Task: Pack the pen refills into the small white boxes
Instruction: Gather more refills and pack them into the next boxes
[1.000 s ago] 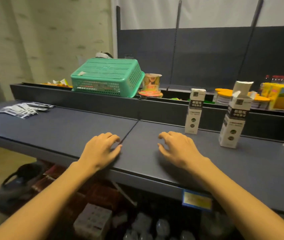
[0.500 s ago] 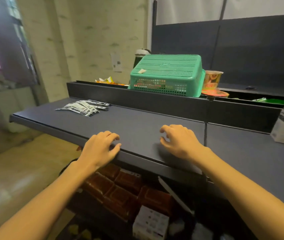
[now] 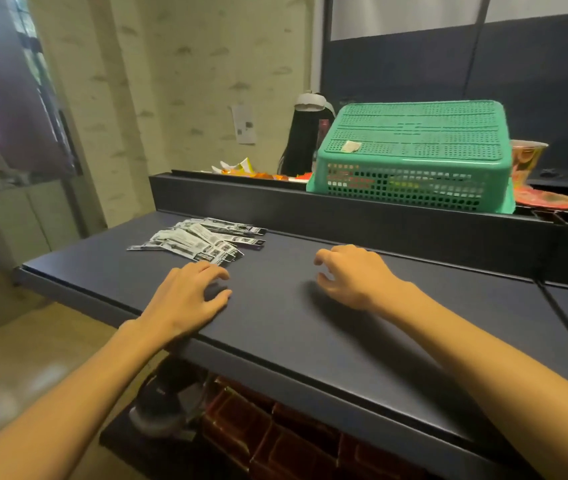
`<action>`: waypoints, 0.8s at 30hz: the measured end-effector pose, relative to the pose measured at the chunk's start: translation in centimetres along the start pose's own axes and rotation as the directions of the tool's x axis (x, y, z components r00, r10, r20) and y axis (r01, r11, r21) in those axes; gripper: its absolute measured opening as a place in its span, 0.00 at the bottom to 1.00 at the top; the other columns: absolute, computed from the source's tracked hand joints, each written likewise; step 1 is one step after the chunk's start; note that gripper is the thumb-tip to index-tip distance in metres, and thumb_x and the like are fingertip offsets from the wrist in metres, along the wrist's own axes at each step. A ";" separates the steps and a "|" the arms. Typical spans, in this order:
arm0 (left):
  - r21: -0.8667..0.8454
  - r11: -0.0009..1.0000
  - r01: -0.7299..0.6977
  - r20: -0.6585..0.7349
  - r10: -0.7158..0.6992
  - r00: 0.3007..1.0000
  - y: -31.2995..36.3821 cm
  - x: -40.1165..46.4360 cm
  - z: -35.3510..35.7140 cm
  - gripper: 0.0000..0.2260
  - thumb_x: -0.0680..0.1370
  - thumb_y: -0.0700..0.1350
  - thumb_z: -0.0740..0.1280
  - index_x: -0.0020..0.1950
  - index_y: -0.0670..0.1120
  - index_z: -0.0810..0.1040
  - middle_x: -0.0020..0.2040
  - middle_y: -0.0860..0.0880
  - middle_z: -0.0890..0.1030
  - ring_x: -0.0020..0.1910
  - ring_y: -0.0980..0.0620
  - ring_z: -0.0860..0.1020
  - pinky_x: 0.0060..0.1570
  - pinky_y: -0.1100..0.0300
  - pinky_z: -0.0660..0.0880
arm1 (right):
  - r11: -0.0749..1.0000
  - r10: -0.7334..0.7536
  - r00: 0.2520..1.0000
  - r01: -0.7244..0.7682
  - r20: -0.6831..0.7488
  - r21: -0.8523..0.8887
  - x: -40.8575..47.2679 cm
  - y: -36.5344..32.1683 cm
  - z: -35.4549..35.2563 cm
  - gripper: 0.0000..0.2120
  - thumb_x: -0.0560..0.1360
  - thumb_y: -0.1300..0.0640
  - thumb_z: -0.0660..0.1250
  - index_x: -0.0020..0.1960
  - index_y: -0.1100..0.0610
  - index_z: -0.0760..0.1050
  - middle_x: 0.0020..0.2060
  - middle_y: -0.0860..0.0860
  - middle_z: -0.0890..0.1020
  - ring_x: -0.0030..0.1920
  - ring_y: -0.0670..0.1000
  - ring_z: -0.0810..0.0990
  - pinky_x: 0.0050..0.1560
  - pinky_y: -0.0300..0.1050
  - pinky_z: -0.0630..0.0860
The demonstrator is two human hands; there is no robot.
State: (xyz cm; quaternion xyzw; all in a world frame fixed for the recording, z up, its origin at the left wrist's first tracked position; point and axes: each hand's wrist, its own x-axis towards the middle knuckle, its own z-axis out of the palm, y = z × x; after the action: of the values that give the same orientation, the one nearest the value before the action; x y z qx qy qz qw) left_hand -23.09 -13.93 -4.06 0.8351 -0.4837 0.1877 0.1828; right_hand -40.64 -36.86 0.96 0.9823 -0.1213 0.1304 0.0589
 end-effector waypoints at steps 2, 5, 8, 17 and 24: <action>-0.014 1.000 -0.017 0.014 0.018 1.000 -2.4 1.0 0.1 0.19 0.74 0.62 0.61 0.58 0.53 0.77 0.57 0.53 0.78 0.57 0.51 0.75 0.57 0.51 0.72 | 1.000 0.013 1.000 -0.013 0.018 -0.017 2.1 -0.7 0.4 0.17 0.80 0.49 0.58 0.66 0.54 0.69 0.60 0.55 0.77 0.59 0.59 0.75 0.53 0.51 0.73; -0.034 0.997 -0.062 0.012 0.063 0.998 -6.2 2.4 0.2 0.25 0.71 0.66 0.57 0.61 0.54 0.76 0.62 0.53 0.76 0.62 0.51 0.72 0.61 0.52 0.69 | 0.998 0.034 0.999 -0.033 0.028 -0.056 5.2 -2.0 0.8 0.17 0.80 0.48 0.58 0.67 0.52 0.69 0.61 0.54 0.76 0.60 0.58 0.75 0.52 0.50 0.73; -0.054 0.989 -0.138 0.021 0.140 0.990 -10.3 4.2 0.7 0.27 0.72 0.68 0.59 0.65 0.56 0.73 0.66 0.53 0.73 0.66 0.52 0.69 0.65 0.53 0.65 | 0.995 0.082 0.997 -0.081 0.009 -0.062 8.0 -3.4 1.2 0.17 0.80 0.48 0.58 0.67 0.51 0.69 0.61 0.53 0.76 0.60 0.58 0.75 0.51 0.49 0.72; -0.127 0.940 -0.318 0.193 0.338 0.921 -21.3 9.4 1.6 0.31 0.71 0.71 0.54 0.73 0.65 0.58 0.75 0.57 0.60 0.74 0.56 0.55 0.69 0.59 0.47 | 0.931 0.360 0.933 -0.360 0.003 -0.063 10.8 -8.4 2.1 0.17 0.79 0.47 0.60 0.66 0.51 0.70 0.60 0.52 0.77 0.60 0.57 0.76 0.53 0.50 0.74; -0.252 0.896 -0.365 0.296 0.431 0.853 -24.5 12.9 3.4 0.36 0.69 0.77 0.50 0.74 0.67 0.50 0.77 0.57 0.52 0.76 0.56 0.48 0.71 0.55 0.42 | 0.831 0.554 0.833 -0.553 -0.013 -0.059 10.5 -12.0 2.3 0.16 0.78 0.46 0.60 0.64 0.49 0.72 0.58 0.50 0.79 0.59 0.57 0.76 0.54 0.50 0.75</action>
State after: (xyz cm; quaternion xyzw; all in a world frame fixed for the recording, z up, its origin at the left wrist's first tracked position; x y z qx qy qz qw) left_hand 4.80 -13.74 -3.73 0.7152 -0.6863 0.0264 0.1298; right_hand -27.24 -27.96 0.54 0.9032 -0.4042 0.1357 0.0480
